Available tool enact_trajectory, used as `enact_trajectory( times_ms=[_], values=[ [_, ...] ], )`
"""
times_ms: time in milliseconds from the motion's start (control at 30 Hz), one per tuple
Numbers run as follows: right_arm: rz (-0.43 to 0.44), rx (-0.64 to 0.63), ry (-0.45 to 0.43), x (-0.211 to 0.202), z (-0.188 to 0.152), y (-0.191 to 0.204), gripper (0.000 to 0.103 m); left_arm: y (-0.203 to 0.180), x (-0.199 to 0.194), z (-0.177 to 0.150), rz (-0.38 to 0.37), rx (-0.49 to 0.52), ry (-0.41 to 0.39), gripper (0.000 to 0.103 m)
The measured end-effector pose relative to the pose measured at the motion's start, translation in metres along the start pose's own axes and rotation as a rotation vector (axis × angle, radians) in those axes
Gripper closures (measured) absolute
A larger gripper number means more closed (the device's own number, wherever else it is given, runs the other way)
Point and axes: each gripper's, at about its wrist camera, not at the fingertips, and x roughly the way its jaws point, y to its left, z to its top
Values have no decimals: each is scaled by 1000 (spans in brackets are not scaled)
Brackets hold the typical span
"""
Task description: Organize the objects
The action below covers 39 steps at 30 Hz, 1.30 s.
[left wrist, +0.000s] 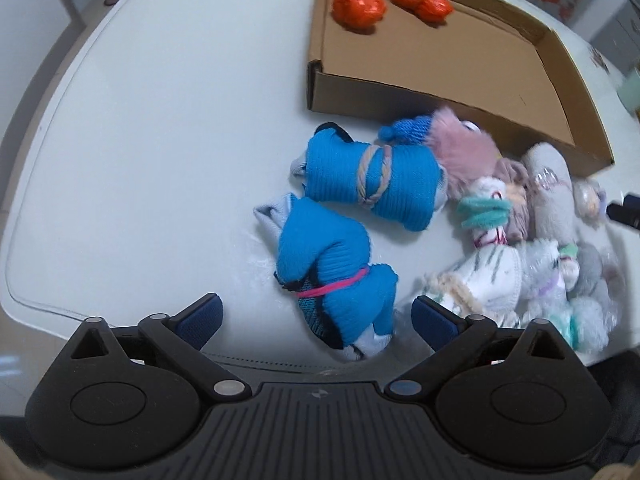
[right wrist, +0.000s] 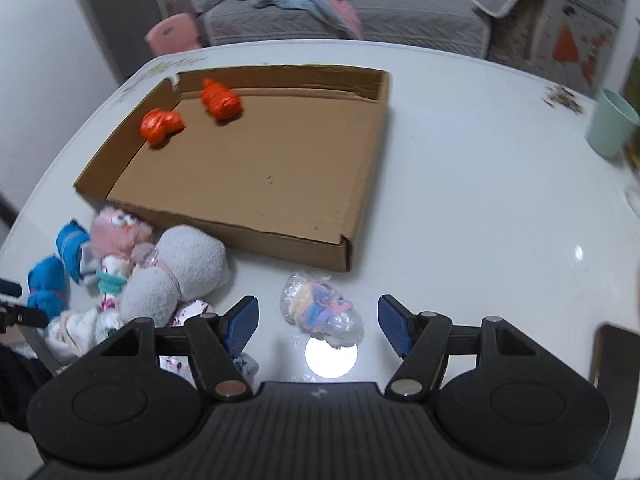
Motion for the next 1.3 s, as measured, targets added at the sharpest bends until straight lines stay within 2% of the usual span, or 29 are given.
enact_trajectory(
  times_ms=[133,233,367,467,567,600,633,667,700,733,1000,1067,1300],
  values=[
    [-6,-69,5,13,-7,5,43,0,5,1,10,-4,-2,2],
    [-13,-113,21,19,-9,12,51,2,10,-1,15,-6,15,2],
    [-25,-136,32,27,-11,19,51,3,17,-2,24,-12,27,3],
    [-33,-140,33,27,-12,19,59,0,18,-2,37,10,16,4],
    [-30,-128,34,26,-13,17,69,-4,15,-2,45,37,-1,11],
    [-26,-120,36,26,-13,16,78,-5,14,-2,47,48,-7,18],
    [-18,-109,41,26,-14,14,79,-6,12,-2,50,60,-16,27],
    [-11,-99,41,26,-15,13,79,-8,10,-1,52,73,-22,32],
    [-7,-94,41,26,-16,12,79,-9,9,-1,51,83,-27,42],
    [-4,-89,39,27,-16,13,80,-9,8,0,48,85,-27,46],
    [12,-61,21,10,-18,7,82,-4,-8,-1,50,85,-41,47],
    [18,-55,10,3,-16,5,82,-4,-13,9,41,71,-52,48],
    [38,-49,-55,-41,-1,-3,82,-16,-63,47,-43,97,-183,58]
  ],
)
